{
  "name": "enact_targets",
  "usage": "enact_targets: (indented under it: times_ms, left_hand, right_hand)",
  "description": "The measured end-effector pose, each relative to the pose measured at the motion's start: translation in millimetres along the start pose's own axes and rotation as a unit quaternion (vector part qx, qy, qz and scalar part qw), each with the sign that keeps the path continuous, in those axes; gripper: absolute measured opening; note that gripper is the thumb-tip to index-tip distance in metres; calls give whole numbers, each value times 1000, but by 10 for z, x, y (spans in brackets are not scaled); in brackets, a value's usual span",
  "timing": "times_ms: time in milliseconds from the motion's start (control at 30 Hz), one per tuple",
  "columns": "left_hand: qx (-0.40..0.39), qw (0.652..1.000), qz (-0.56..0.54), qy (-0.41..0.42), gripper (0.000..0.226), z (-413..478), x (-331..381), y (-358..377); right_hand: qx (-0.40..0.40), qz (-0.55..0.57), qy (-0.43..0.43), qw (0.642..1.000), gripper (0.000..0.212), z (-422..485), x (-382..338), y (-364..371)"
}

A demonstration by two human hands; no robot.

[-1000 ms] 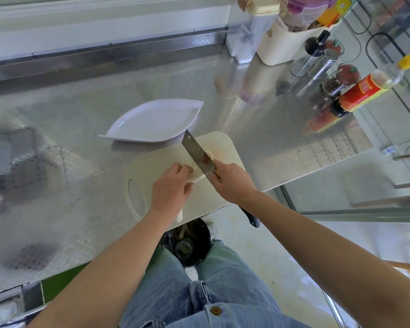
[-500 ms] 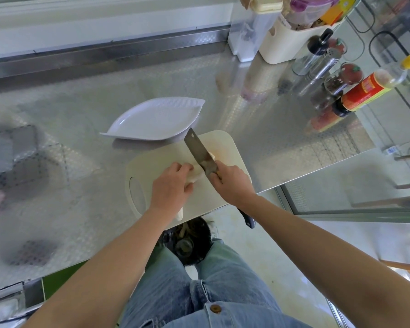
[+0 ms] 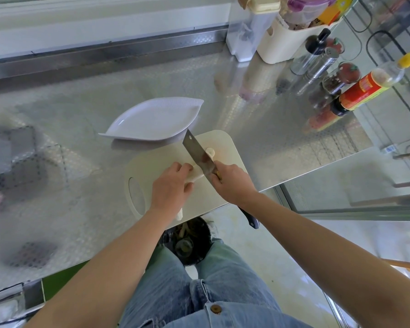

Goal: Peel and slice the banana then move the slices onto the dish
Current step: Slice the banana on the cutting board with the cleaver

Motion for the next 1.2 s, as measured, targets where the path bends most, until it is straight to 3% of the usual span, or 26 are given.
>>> enact_targets:
  times_ms: [300, 567, 1200]
  left_hand:
    - [-10, 1000, -15, -17, 34, -5, -16, 12]
    - [5, 1000, 6, 2, 32, -21, 6, -8]
    - [-20, 999, -21, -31, 35, -35, -13, 4]
  right_hand:
    - [-31, -9, 4, 999, 16, 16, -33, 213]
    - [32, 13, 3, 999, 19, -19, 29, -100]
    - [-29, -7, 8, 1000, 15, -37, 20, 256]
Point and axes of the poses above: each hand's wrist, its own z-axis towards the middle knuckle, its own y-axis out of the palm, x = y × z, the point moved 8 cm from there along z, towards the middle knuckle, and after that the axes turned 12 degrees about -z, right-handed, at the moved point
